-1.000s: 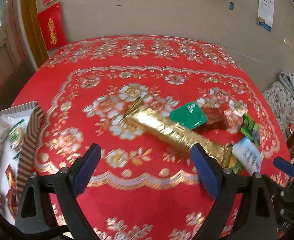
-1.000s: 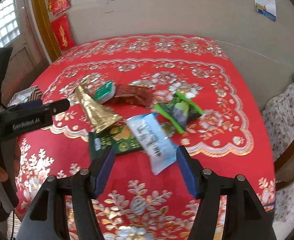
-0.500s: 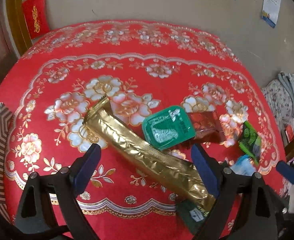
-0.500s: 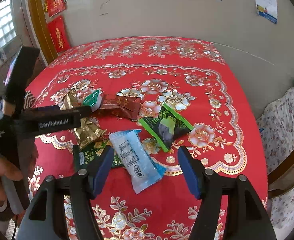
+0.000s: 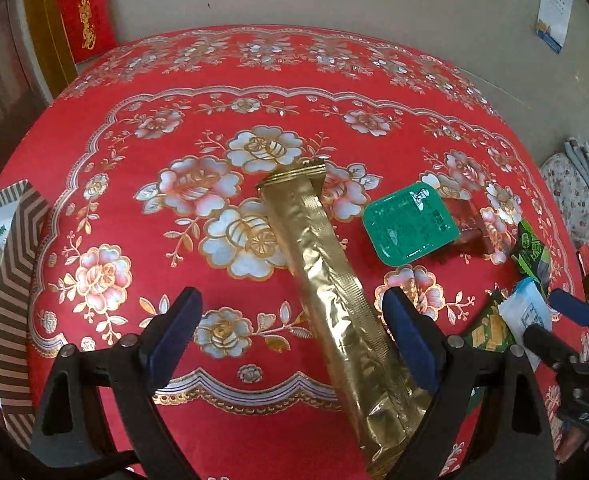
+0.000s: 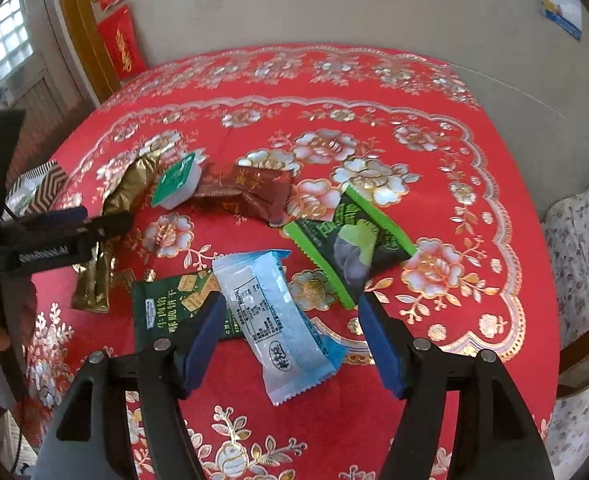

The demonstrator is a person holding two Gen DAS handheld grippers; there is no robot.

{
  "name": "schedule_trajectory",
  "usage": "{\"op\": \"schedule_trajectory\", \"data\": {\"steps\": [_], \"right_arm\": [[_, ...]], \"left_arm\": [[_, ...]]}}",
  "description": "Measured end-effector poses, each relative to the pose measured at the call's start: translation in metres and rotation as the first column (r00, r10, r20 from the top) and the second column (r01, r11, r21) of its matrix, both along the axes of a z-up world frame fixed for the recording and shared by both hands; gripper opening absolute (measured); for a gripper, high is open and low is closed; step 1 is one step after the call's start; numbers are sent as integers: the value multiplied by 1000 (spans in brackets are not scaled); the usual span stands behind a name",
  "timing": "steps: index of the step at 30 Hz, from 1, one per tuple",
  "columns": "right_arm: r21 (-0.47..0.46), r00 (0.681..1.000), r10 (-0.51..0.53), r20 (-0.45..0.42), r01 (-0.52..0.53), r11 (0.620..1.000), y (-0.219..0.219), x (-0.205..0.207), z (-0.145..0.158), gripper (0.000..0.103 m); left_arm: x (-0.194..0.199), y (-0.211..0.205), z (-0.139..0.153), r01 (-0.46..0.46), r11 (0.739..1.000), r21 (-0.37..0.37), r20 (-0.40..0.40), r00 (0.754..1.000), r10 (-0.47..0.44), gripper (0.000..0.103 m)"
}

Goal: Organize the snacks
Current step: 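Grasp the gold foil bar with the left tool while the right tool grasps the white-blue candy, then carry the gold foil bar with the left tool while the right tool carries the white-blue candy to the box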

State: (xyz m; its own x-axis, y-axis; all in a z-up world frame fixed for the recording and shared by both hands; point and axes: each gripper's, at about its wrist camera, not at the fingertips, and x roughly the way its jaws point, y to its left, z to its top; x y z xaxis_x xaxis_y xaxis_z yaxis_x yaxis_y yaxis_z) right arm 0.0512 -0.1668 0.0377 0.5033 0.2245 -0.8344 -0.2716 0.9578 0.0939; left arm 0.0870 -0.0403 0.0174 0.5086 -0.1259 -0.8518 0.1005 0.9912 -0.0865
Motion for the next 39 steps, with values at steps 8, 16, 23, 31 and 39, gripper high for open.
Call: {"op": "schedule_trajectory", "data": {"steps": [8, 16, 23, 31, 39], "right_arm": [[-21, 1000, 16, 0, -16, 1000, 8, -15, -7, 28], [-14, 1000, 13, 23, -13, 1000, 15, -45, -4, 27], [46, 998, -5, 67, 2, 999, 19, -69, 8, 27], [92, 996, -7, 87, -1, 996, 43, -79, 11, 27], [98, 994, -12, 108, 1, 995, 70, -81, 13, 27]], "left_arm": [[-1, -11, -7, 31, 999, 30, 24, 999, -32, 63], [-15, 8, -1, 55, 998, 29, 50, 997, -56, 21], [-47, 28, 7, 48, 998, 31, 110, 993, -51, 20], [-81, 38, 11, 47, 997, 65, 153, 987, -57, 20], [-99, 46, 9, 38, 997, 73, 165, 985, -50, 20]]}}
